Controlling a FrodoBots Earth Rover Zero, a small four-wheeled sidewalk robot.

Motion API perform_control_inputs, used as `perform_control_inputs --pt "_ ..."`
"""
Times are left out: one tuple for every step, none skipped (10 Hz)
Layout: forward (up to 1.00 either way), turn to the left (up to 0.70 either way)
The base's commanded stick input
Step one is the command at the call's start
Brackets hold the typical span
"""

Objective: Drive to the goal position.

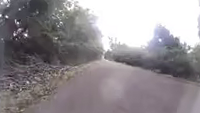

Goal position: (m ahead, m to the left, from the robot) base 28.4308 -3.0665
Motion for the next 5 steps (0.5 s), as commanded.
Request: perform_control_inputs --pt "0.7 0.01" --pt "0.7 0.01" --pt "0.7 0.01" --pt "0.7 0.01" --pt "0.7 0.01"
